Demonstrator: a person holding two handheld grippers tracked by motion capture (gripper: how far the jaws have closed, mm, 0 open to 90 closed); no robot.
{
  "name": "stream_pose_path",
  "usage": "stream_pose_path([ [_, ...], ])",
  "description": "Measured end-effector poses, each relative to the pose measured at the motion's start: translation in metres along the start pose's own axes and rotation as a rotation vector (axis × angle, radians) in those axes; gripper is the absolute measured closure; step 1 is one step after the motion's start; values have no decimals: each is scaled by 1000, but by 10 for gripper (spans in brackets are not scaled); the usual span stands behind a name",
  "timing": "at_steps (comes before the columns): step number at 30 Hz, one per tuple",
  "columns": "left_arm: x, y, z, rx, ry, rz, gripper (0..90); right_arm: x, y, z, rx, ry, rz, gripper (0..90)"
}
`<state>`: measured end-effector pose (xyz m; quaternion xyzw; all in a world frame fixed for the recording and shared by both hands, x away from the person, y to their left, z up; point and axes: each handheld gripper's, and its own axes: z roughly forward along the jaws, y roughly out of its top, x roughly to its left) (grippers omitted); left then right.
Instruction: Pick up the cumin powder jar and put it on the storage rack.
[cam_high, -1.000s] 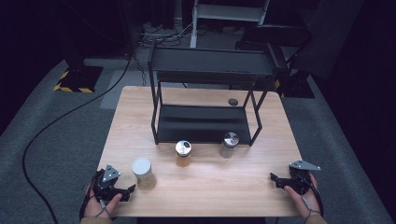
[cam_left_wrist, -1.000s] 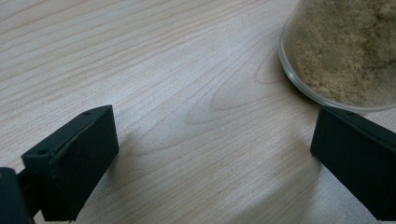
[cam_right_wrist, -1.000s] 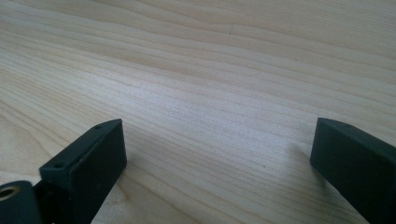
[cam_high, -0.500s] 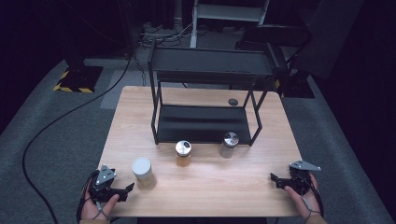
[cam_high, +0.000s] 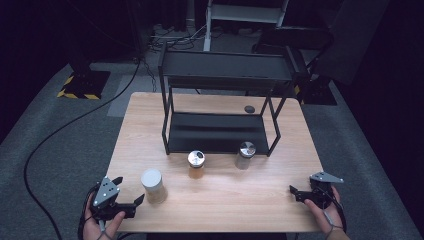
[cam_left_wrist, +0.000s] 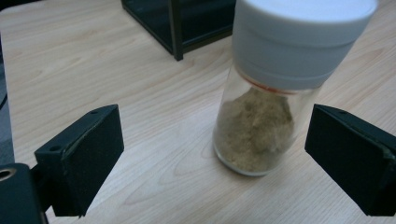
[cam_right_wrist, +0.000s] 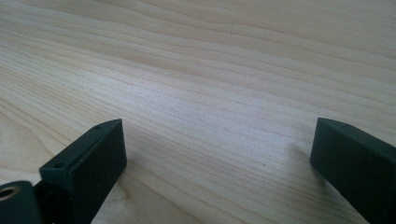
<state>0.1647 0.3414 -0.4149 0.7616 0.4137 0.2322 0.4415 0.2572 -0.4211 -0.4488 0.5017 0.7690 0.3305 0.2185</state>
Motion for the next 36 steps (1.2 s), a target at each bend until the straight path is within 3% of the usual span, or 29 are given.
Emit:
stream_pose_path([
  [15,-4,-14,-6,-137,2,-38,37,0,0,0,0,0,0,36],
  [36,-3,7,27,-139,-102,20,44,0,0,0,-1,-2,2,35],
])
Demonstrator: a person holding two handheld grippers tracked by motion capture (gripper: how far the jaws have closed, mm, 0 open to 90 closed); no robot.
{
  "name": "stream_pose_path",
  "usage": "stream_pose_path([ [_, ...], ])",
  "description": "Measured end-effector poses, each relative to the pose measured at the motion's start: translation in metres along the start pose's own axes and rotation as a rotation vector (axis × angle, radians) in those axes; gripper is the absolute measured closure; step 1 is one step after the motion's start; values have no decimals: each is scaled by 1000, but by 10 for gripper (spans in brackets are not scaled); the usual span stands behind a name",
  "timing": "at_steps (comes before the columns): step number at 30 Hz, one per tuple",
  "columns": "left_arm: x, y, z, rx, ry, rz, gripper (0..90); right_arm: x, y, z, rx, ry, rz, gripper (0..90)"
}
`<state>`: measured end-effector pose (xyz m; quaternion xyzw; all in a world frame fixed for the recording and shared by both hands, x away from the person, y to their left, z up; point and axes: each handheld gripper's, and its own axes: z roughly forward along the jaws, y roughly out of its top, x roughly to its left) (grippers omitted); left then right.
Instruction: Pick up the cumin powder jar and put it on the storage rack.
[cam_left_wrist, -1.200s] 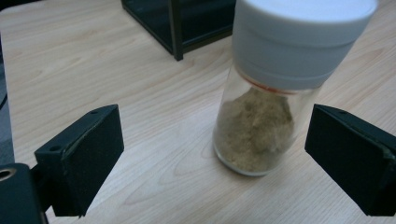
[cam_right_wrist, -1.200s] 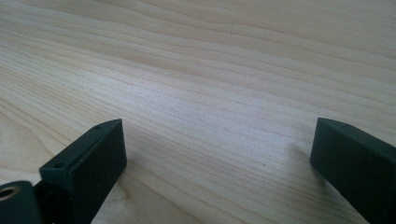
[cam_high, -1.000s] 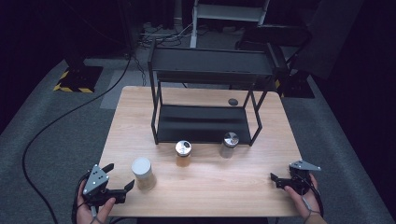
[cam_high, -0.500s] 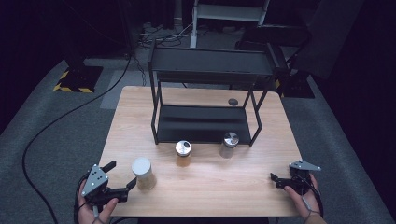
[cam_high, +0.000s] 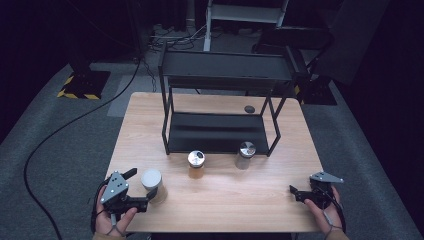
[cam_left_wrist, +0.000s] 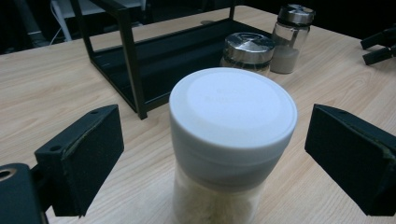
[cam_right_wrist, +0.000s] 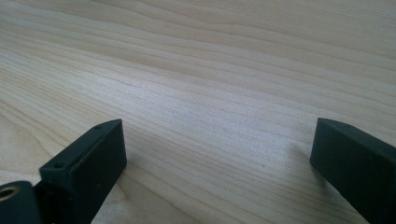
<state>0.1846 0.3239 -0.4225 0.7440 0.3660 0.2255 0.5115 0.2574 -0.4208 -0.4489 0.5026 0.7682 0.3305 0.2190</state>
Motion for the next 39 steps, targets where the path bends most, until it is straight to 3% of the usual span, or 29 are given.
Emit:
stream_pose_path([
  [13,9,2,15,14,-39,-9,93,0,0,0,0,-3,3,36],
  [15,13,1,17,21,-63,-5,173,0,0,0,0,-4,4,36],
  [18,11,3,16,43,-66,38,324,1,0,0,0,-6,5,36],
  [30,5,16,17,79,-48,39,333,1,0,0,0,-7,7,36],
  [39,7,36,19,66,-58,38,333,1,0,0,0,-8,8,36],
])
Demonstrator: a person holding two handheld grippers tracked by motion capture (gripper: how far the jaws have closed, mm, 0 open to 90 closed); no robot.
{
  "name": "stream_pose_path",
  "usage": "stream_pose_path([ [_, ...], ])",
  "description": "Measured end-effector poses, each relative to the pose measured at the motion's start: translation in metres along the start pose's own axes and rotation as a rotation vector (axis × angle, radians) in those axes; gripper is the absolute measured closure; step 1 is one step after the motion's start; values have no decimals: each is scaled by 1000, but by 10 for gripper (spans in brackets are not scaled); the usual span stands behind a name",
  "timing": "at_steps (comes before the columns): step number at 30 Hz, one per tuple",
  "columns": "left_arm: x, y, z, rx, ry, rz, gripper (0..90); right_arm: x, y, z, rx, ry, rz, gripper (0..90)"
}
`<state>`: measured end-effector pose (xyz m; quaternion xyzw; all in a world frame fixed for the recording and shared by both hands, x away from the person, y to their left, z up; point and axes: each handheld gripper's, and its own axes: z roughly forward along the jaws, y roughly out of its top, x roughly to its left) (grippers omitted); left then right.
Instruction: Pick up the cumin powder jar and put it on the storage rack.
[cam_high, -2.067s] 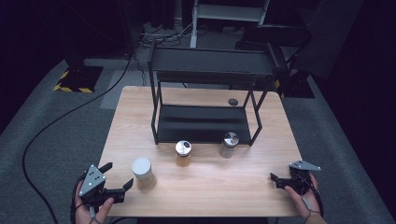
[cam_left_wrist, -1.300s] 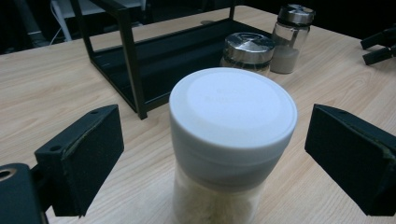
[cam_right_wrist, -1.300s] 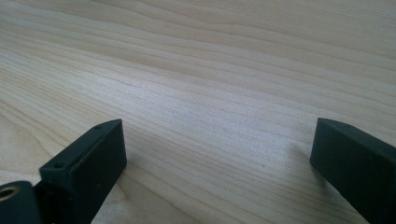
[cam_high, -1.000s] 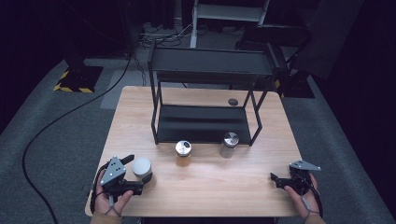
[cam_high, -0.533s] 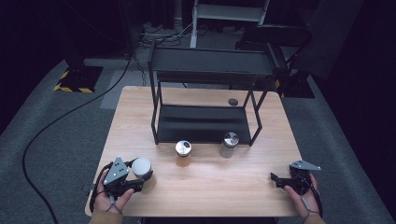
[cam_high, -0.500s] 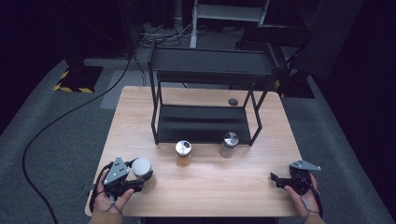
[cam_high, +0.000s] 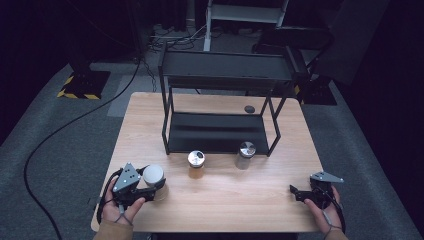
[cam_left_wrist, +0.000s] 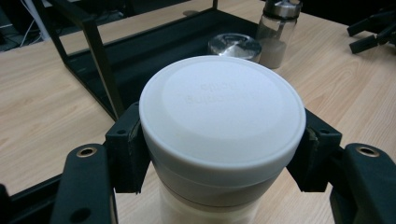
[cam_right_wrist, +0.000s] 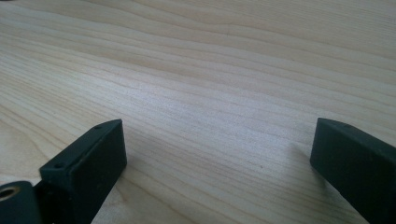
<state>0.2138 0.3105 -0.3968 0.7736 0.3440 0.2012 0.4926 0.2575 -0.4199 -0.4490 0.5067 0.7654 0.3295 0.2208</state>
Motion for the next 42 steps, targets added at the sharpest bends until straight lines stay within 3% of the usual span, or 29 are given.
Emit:
stream_pose_path([
  [7,4,18,6,34,0,-20,333,0,0,0,0,0,0,36],
  [25,14,52,25,30,-3,38,333,0,0,0,-1,-3,1,36],
  [42,25,81,43,35,2,47,333,0,1,1,0,-9,9,36],
])
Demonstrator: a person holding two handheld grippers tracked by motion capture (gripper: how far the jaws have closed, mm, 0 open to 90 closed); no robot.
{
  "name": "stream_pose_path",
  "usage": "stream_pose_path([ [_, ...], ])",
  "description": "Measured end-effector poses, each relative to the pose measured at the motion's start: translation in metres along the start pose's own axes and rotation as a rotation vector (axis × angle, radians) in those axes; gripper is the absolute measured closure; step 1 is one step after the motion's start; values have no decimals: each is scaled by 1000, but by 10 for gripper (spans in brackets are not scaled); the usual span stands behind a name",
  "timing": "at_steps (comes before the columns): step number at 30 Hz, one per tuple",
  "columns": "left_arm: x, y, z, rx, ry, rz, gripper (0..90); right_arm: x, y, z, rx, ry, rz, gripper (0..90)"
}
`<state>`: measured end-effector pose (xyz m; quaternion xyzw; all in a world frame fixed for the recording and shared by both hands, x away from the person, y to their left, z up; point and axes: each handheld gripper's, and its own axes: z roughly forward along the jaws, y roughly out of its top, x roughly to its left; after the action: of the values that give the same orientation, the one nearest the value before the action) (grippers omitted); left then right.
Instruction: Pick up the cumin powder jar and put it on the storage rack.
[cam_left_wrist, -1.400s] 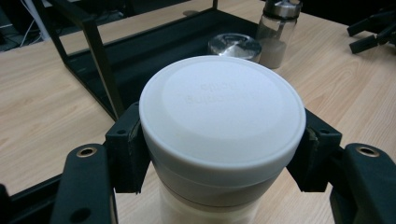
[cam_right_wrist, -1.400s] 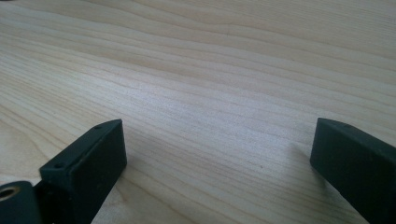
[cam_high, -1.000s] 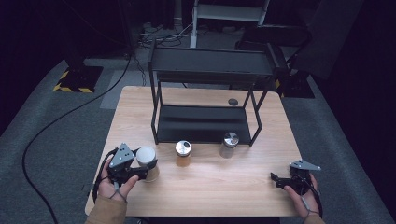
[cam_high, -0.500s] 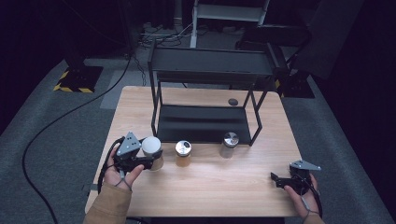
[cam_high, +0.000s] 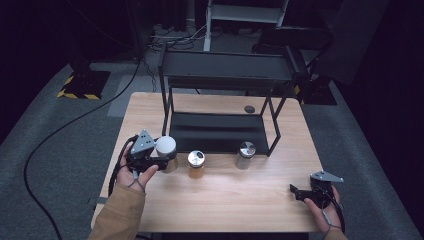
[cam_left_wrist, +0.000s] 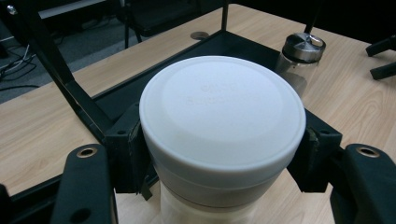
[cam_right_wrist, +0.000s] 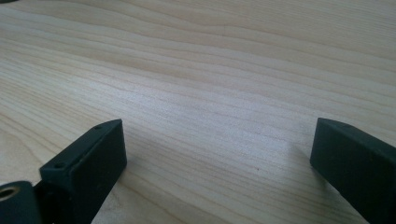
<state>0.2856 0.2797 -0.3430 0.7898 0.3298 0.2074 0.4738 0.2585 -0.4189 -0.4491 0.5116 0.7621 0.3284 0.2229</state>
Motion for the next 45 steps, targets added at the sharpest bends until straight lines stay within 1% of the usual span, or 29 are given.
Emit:
stream_pose_path([
  [3,2,8,4,7,3,2,333,0,0,0,0,-1,1,36],
  [8,6,16,10,7,2,5,333,0,0,0,0,-1,1,36],
  [21,15,33,32,17,8,6,333,0,0,0,0,-3,2,36],
  [32,21,46,54,44,15,6,333,0,0,0,0,-4,3,36],
  [38,25,51,67,60,23,-9,333,0,0,0,0,-4,4,36],
  [45,30,59,84,84,30,-11,333,1,0,0,-1,-6,6,36],
])
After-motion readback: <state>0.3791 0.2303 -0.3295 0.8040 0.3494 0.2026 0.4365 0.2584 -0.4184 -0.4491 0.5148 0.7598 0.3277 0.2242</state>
